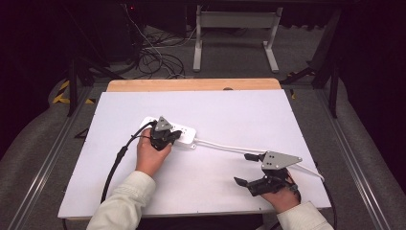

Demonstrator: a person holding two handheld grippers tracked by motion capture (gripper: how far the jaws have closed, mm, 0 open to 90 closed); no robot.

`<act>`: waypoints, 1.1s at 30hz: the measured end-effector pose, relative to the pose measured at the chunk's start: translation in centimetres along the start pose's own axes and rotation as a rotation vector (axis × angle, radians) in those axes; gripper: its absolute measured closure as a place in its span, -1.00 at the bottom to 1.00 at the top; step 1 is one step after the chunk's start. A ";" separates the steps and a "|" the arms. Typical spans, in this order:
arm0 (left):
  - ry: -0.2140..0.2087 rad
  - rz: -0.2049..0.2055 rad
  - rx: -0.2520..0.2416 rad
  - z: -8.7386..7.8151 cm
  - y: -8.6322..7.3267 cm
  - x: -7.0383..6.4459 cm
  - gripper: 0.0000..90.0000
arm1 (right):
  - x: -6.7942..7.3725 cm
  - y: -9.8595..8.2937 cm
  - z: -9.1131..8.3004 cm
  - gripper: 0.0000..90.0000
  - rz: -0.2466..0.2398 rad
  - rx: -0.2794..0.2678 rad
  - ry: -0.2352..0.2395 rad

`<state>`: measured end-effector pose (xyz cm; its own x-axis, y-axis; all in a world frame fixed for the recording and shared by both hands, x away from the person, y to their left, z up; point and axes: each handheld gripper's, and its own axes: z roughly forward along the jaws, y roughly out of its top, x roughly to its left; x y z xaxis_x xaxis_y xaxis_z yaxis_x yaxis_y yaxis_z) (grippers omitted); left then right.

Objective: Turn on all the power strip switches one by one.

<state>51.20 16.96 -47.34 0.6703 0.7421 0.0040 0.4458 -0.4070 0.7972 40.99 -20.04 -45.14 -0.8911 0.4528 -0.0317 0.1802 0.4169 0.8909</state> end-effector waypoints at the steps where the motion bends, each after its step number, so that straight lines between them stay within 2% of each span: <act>1: 0.000 0.000 -0.001 0.0 0.0 0.0 1.00 | 0.0 0.0 0.0 -0.68 0.000 0.001 0.000; 15: 0.007 0.004 0.000 0.0 0.0 -0.1 1.00 | 0.0 0.0 0.0 -0.68 0.000 0.003 0.000; 17: -0.002 0.002 0.002 0.0 0.0 -0.2 1.00 | 0.0 0.0 0.1 -0.68 0.002 0.003 0.002; 19: 0.004 0.014 0.004 0.0 0.0 -0.5 1.00 | 0.0 0.0 0.1 -0.68 0.002 0.004 0.002; 20: 0.028 0.038 0.007 0.0 0.1 -0.8 1.00 | 0.0 0.0 0.1 -0.68 0.001 0.004 0.002; 22: 0.039 0.051 0.015 0.1 0.1 -0.9 1.00 | 0.1 0.0 0.1 -0.68 0.003 0.005 0.002; 24: 0.054 0.050 0.021 0.1 0.2 -0.7 1.00 | 0.1 0.0 0.0 -0.68 0.000 0.004 0.002; 25: 0.040 0.038 0.022 0.1 0.2 -0.6 1.00 | 0.1 0.0 0.0 -0.68 0.000 0.005 0.001; 33: 0.025 0.014 0.013 0.3 0.3 -0.5 1.00 | 0.1 0.0 0.1 -0.68 0.001 0.005 0.005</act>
<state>51.18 16.29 -47.32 0.6617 0.7492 0.0299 0.4445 -0.4241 0.7891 40.94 -19.94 -45.18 -0.8929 0.4493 -0.0287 0.1831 0.4208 0.8885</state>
